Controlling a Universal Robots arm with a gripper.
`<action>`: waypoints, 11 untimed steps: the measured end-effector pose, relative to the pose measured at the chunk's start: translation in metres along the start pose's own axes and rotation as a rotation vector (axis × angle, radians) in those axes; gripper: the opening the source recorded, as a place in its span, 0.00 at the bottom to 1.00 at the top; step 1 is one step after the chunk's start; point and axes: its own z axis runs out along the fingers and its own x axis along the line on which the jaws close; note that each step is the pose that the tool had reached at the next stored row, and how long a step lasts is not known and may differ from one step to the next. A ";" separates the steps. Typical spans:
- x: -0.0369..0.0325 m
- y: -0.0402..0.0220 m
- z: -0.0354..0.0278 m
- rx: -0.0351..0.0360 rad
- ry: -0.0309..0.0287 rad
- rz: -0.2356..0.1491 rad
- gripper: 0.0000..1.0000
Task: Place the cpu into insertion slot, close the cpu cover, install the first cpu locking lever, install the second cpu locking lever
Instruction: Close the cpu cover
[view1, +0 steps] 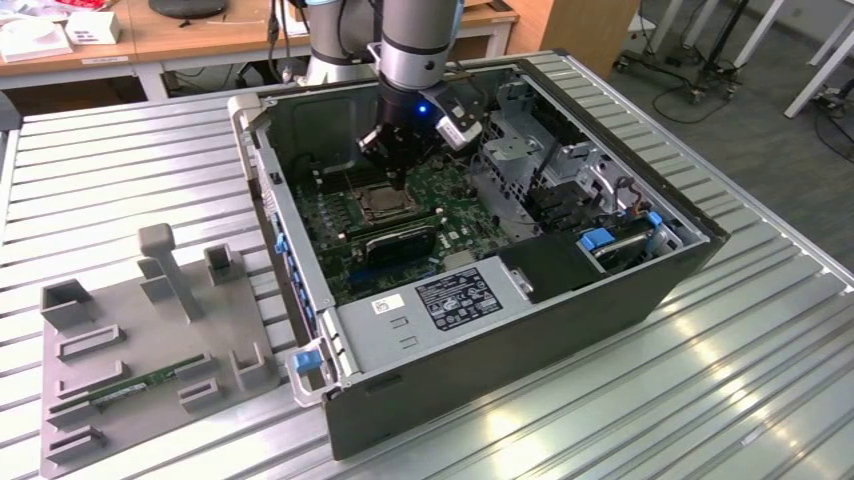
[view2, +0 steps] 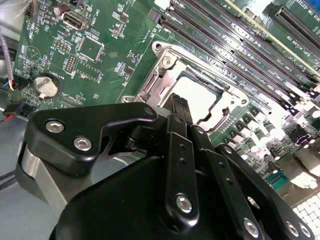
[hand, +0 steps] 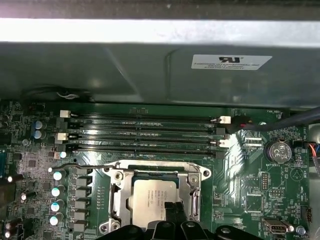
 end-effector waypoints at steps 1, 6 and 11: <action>0.0005 0.0000 0.0001 0.0002 -0.0013 0.000 0.11; 0.0079 0.0001 0.0007 0.0014 -0.0255 -0.001 0.11; 0.0143 0.0002 0.0020 0.0037 -0.0330 -0.001 0.11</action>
